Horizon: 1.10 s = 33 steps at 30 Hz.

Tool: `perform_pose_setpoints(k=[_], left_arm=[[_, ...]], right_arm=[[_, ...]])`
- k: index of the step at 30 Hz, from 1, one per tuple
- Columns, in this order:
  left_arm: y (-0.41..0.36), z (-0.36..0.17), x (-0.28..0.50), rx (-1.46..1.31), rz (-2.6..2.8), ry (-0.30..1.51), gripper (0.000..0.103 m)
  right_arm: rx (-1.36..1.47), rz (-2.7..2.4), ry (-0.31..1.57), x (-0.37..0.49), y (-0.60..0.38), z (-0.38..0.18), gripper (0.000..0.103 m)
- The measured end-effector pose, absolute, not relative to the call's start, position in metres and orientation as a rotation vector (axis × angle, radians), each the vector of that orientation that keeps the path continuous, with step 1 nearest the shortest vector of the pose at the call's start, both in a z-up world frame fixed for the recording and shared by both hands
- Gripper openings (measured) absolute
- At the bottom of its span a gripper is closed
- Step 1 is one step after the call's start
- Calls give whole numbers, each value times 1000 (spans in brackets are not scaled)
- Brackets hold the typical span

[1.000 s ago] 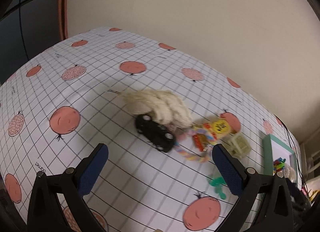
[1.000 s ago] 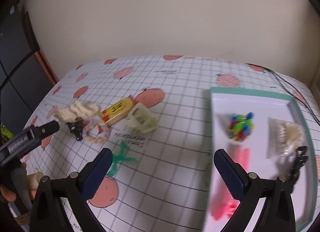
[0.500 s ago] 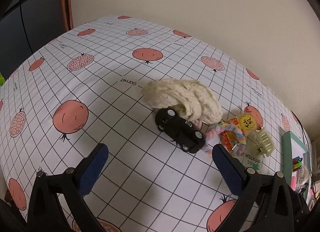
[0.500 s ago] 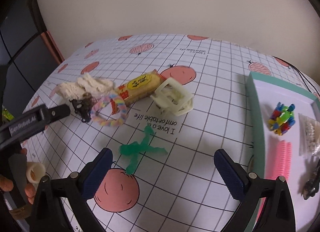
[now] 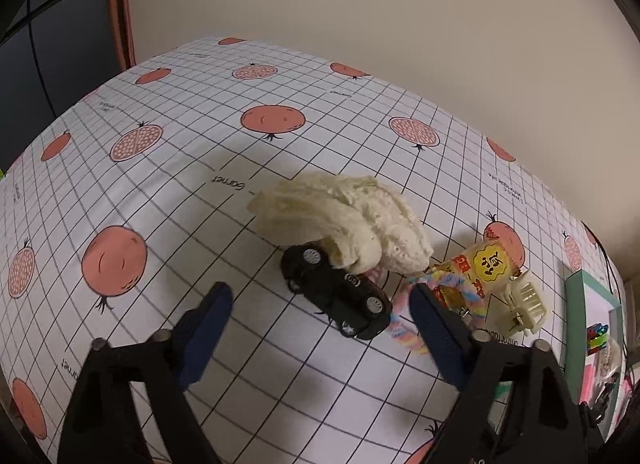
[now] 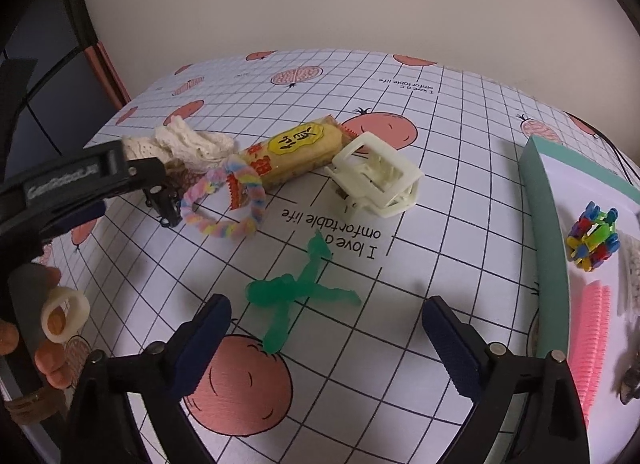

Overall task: Organize objects
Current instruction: 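Move the left tool to the black toy car while the right tool moves to the green figure, then close the left tool on the black toy car while the right tool grasps the green figure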

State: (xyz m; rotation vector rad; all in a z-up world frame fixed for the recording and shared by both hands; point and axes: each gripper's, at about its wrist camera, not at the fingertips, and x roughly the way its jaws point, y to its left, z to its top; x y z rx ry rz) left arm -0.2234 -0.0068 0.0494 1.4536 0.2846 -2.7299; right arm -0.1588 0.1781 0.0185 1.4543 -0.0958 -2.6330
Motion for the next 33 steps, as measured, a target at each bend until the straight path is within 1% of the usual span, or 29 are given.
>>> perform_pose_setpoints(k=[2, 3, 5, 7, 11, 13, 14, 15, 16, 18, 21, 27, 33], left_arm=[[-7, 48, -227, 1448, -2729, 289, 83], [-7, 47, -228, 1445, -2727, 285, 80], [-7, 43, -231, 1457, -2720, 280, 76], [-7, 40, -233, 1468, -2713, 281, 64], [-5, 39, -232, 1469, -2718, 292, 59], [-3, 40, -231, 1480, -2725, 297, 54], [-2, 40, -230, 1486, -2725, 302, 52], [-2, 41, -230, 1494, -2728, 312, 48], [-1, 41, -229, 1502, -2734, 319, 46], [0, 43, -229, 1520, -2731, 316, 44], [2, 45, -227, 1535, -2726, 302, 40], [12, 38, -226, 1606, -2709, 236, 39], [14, 35, -226, 1606, -2709, 227, 37]], right_arm=[[1456, -2636, -88, -159, 178, 17, 95], [1455, -2644, -68, -159, 177, 18, 91], [1453, -2654, -54, -159, 177, 18, 86], [1448, -2659, -55, -159, 179, 19, 82], [1446, -2667, -64, -160, 182, 21, 71], [1442, -2662, -81, -159, 183, 22, 57], [1441, -2657, -91, -159, 184, 23, 53], [1447, -2654, -93, -159, 184, 23, 48], [1452, -2655, -84, -159, 185, 24, 47], [1455, -2644, -96, -159, 186, 24, 43], [1457, -2622, -134, -158, 191, 25, 42], [1464, -2606, -129, -156, 193, 26, 42], [1468, -2596, -136, -155, 196, 26, 42]])
